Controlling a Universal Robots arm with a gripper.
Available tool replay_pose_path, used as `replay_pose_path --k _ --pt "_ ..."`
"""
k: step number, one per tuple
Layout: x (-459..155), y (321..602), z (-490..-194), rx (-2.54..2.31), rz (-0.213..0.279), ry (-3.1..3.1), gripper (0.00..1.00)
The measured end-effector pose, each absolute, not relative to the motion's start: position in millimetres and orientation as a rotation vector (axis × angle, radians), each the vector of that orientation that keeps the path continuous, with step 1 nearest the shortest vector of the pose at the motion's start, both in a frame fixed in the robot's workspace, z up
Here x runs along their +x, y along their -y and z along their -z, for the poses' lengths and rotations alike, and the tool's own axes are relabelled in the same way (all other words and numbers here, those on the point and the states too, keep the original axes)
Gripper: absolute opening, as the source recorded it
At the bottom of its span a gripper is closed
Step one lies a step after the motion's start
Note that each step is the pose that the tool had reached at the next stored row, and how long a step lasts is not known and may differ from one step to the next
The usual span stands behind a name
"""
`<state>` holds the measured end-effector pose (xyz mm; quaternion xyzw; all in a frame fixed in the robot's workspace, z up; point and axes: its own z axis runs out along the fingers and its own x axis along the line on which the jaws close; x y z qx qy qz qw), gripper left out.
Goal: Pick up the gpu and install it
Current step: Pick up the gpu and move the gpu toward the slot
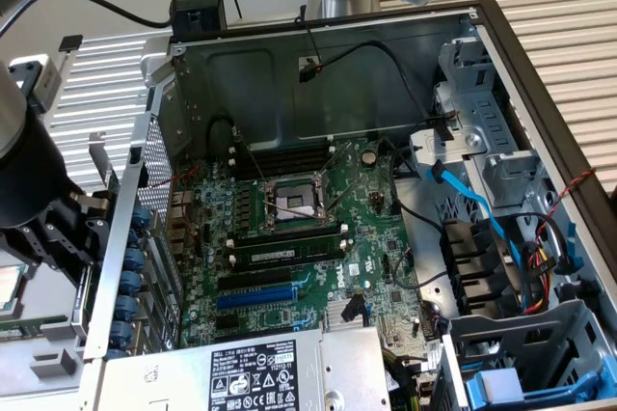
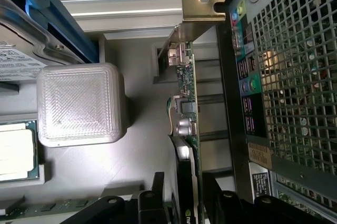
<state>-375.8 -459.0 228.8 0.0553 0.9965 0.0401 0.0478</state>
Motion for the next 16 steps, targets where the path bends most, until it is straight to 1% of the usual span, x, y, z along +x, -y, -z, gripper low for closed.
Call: replay_pose_path --k 8,9,10,11,16 --pt "-375.9 459.1 -225.9 0.175 -0.122 -3.039 0.42" --pt "-375.9 459.1 -225.6 0.177 -0.123 -3.038 0.39" --pt "-375.9 459.0 -225.3 0.179 -0.123 -3.038 0.39" --pt "-375.9 459.0 -225.0 0.181 -0.124 -3.038 0.32" --pt "-375.8 459.0 -223.6 0.189 -0.127 -3.038 0.32"
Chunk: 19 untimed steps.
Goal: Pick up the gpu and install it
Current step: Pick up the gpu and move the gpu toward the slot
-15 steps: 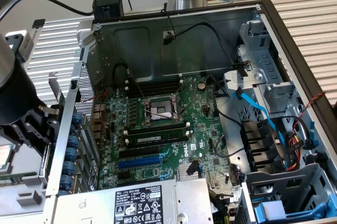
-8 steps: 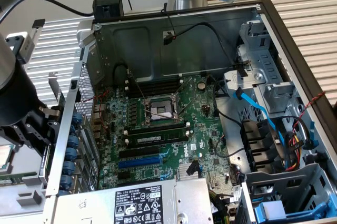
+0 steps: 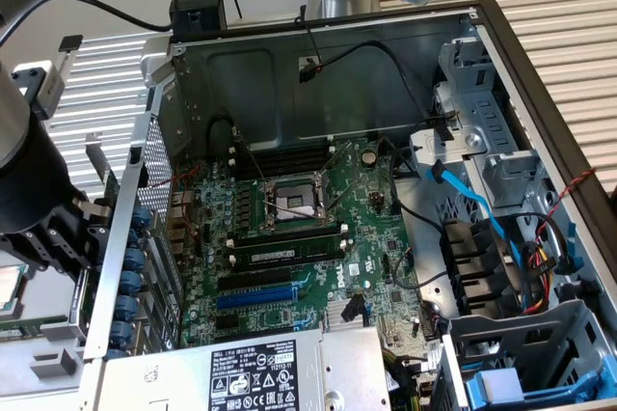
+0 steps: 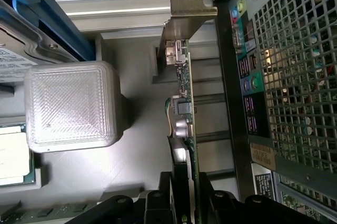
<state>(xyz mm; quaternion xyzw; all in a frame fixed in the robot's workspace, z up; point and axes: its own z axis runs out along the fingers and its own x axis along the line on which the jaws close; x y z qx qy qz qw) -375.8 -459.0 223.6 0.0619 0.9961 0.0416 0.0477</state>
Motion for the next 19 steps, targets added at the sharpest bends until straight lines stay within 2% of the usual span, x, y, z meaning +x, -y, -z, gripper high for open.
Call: replay_pose_path --k 19 --pt "-375.8 461.3 -226.1 0.194 -0.154 -3.037 0.30"
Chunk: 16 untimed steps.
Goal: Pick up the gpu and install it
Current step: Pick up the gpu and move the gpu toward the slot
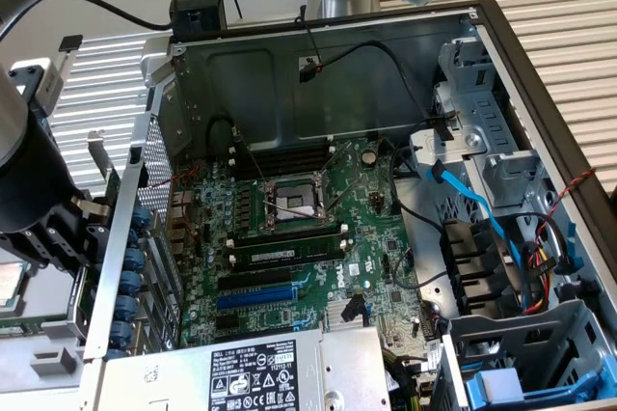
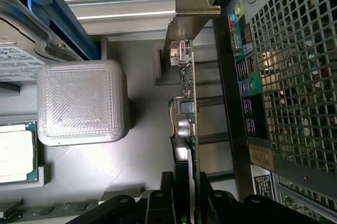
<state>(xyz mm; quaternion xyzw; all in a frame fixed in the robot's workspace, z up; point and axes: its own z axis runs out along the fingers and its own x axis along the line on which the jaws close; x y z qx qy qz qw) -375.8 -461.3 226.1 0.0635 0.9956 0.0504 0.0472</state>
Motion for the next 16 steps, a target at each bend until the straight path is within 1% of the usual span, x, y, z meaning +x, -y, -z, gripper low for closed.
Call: replay_pose_path --k 11,12,16 --pt "-375.8 464.5 -226.0 0.211 -0.156 -3.054 0.30" --pt "-375.8 464.8 -226.2 0.211 -0.156 -3.054 0.29" --pt "-375.7 466.1 -230.7 0.214 -0.157 -3.055 0.29"
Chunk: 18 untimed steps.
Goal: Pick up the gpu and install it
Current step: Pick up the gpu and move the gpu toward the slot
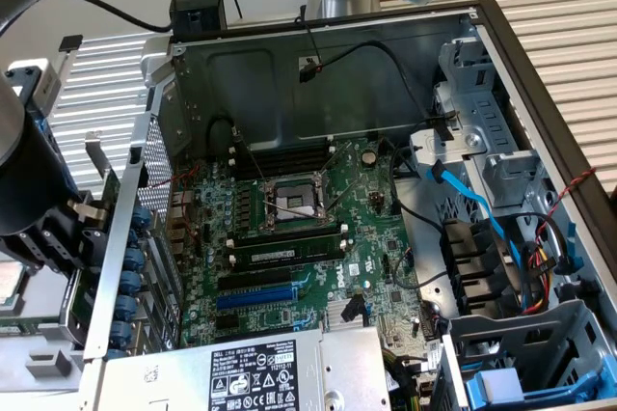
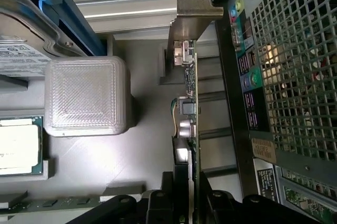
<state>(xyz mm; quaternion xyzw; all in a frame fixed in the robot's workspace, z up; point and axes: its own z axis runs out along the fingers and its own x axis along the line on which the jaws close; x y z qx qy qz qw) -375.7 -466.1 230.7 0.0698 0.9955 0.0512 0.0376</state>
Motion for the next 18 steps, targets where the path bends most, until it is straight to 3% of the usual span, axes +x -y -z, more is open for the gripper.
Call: replay_pose_path --k 18 --pt "-375.7 476.3 -275.3 0.216 -0.165 -3.059 0.29"
